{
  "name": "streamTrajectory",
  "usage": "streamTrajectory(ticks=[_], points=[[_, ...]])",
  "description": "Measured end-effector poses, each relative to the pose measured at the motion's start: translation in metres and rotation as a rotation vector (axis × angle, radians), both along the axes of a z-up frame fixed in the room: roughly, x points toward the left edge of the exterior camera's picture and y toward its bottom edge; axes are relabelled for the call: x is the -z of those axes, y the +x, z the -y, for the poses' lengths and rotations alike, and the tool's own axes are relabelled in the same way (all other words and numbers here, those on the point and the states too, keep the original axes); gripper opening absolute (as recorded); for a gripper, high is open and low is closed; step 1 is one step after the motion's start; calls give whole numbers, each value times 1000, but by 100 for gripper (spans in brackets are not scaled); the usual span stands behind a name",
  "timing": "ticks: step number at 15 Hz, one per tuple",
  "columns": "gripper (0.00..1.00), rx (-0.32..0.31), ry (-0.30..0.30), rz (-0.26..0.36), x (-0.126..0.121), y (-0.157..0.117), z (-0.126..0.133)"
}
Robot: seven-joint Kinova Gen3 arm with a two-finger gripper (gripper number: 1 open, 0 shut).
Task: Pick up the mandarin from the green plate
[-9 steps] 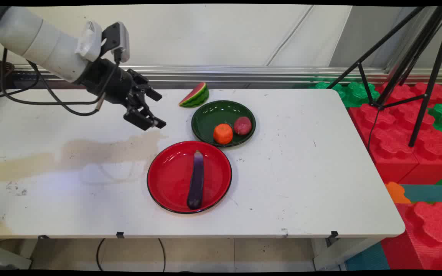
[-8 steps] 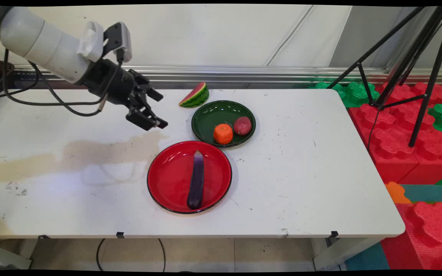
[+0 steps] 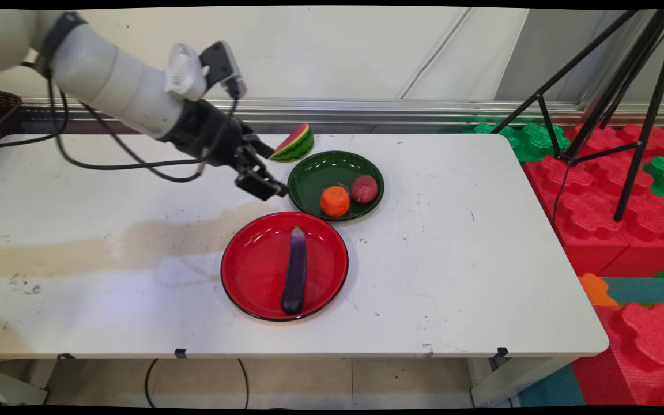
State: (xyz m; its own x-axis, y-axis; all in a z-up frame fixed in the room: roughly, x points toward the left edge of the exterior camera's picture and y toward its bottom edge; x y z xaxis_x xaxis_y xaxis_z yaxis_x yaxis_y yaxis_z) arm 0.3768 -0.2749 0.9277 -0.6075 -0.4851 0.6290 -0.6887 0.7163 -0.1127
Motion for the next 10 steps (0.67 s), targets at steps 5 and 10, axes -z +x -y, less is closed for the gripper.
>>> streamTrajectory(ticks=[5, 10], points=[[100, -54, 0, -2, 13, -30, 26], [100, -75, 21, 25, 36, -55, 61]])
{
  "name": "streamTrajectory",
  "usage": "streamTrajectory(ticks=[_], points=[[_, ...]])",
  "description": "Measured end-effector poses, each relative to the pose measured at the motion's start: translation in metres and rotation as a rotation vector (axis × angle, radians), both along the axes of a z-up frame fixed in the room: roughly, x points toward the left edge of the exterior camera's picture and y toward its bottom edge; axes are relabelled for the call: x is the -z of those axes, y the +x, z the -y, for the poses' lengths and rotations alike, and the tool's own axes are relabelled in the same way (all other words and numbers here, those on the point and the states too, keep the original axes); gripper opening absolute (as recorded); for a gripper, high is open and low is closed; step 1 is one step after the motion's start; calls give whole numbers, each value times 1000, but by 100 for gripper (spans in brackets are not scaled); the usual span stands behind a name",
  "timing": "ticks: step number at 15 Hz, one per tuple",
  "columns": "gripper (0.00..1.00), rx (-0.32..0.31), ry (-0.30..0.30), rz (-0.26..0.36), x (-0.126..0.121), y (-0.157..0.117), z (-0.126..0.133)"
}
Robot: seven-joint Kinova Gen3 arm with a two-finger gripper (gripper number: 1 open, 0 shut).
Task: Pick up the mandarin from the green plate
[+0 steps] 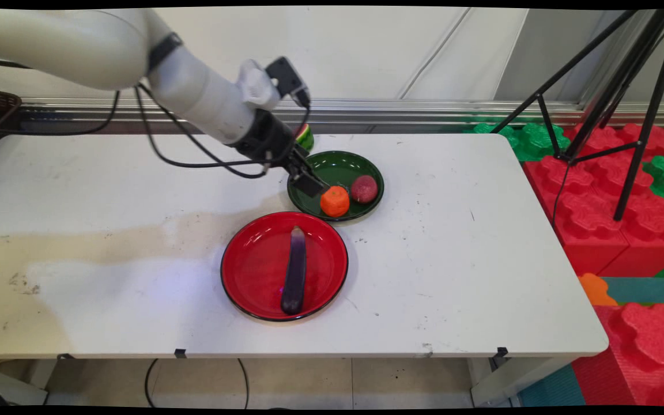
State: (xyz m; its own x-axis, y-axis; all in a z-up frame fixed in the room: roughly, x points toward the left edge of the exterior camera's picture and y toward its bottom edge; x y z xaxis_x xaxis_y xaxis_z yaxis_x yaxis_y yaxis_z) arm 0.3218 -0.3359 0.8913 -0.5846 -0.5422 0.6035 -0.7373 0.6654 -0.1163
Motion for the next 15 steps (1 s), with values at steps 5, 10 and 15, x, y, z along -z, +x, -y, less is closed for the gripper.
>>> streamTrajectory(ticks=[5, 10, 15], points=[[100, -7, 27, 32, 36, -20, 39], [100, -21, 61, 56, 70, -28, 69], [100, -19, 96, 74, 102, -32, 93]])
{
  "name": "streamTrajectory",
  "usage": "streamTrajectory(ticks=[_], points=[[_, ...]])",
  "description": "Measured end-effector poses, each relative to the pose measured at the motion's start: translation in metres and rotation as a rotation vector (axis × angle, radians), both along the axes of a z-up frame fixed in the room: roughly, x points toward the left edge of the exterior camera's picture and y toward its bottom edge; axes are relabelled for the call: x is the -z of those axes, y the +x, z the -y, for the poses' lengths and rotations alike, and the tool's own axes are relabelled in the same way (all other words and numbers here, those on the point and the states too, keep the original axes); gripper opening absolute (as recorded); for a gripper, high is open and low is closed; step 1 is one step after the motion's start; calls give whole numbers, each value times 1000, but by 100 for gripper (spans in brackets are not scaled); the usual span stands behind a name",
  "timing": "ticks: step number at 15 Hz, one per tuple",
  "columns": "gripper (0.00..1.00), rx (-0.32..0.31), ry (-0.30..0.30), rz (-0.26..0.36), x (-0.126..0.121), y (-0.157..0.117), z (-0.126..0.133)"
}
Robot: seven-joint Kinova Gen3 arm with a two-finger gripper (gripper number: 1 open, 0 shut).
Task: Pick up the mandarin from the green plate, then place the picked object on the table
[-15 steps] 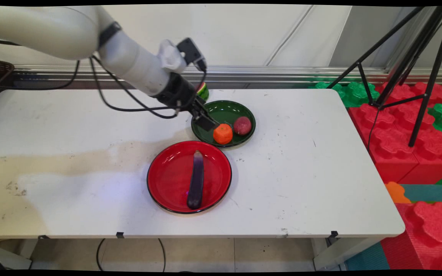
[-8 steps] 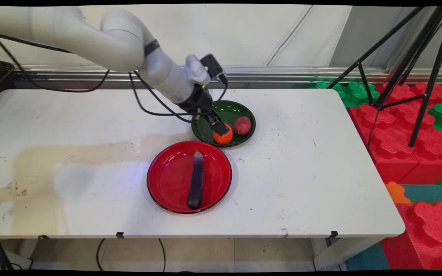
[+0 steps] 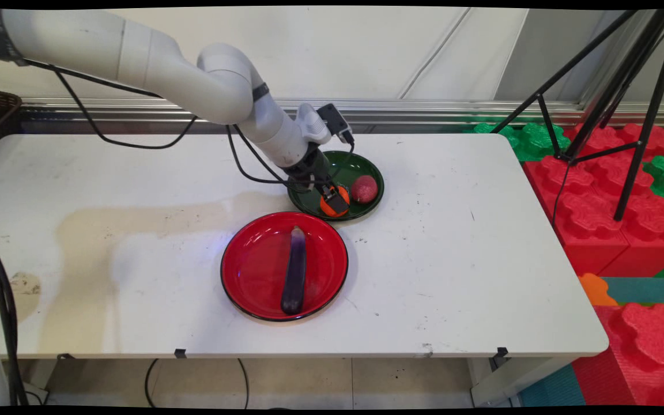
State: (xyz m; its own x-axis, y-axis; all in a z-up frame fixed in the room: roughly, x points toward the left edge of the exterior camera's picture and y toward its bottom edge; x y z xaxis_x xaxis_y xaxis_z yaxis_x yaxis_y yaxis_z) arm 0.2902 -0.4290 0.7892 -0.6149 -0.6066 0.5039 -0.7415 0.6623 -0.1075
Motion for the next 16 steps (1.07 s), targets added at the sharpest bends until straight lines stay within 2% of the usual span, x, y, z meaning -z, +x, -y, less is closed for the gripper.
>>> streamTrajectory(ticks=[3, 4, 10, 16], points=[[100, -1, 9, 3, 7, -1, 5], [0, -2, 11, 3, 8, -1, 5], [0, 1, 4, -5, 0, 0, 5], [0, -3, -51, -10, -40, 12, -9]])
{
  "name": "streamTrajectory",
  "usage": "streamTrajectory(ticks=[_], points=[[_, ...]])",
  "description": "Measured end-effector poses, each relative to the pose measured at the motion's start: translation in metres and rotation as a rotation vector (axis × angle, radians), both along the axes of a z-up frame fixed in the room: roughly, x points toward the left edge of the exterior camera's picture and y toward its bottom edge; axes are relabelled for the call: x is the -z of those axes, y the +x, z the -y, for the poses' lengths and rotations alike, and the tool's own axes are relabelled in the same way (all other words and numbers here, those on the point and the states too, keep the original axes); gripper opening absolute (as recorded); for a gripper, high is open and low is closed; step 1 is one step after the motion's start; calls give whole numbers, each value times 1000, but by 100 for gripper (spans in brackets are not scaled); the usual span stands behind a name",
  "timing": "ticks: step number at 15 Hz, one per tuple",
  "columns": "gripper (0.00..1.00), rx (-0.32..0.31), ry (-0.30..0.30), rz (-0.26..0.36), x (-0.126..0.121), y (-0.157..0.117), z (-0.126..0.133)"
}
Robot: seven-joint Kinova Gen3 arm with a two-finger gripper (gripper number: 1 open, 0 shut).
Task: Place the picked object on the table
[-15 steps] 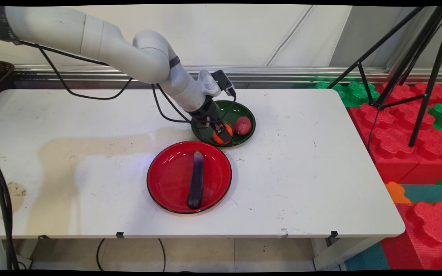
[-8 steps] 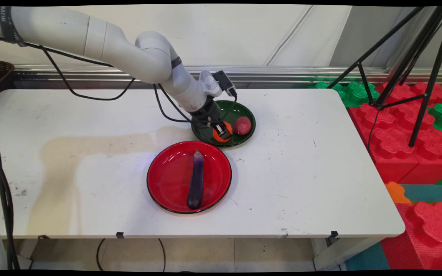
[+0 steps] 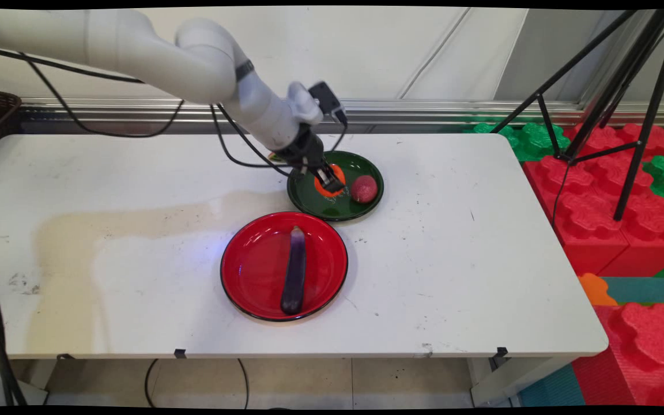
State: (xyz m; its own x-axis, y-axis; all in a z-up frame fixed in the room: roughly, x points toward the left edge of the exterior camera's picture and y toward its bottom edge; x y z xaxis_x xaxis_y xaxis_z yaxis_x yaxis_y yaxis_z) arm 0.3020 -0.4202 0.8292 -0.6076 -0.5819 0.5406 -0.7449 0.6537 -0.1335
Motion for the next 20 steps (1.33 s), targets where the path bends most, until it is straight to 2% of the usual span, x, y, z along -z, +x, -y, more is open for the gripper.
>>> streamTrajectory(ticks=[6, 11, 16, 20], points=[[0, 6, -54, 14, -44, 24, -19], [0, 7, -77, 33, -72, 58, -39], [0, -5, -72, 56, -87, 92, -55], [0, -36, -45, 88, -91, 128, -64]])
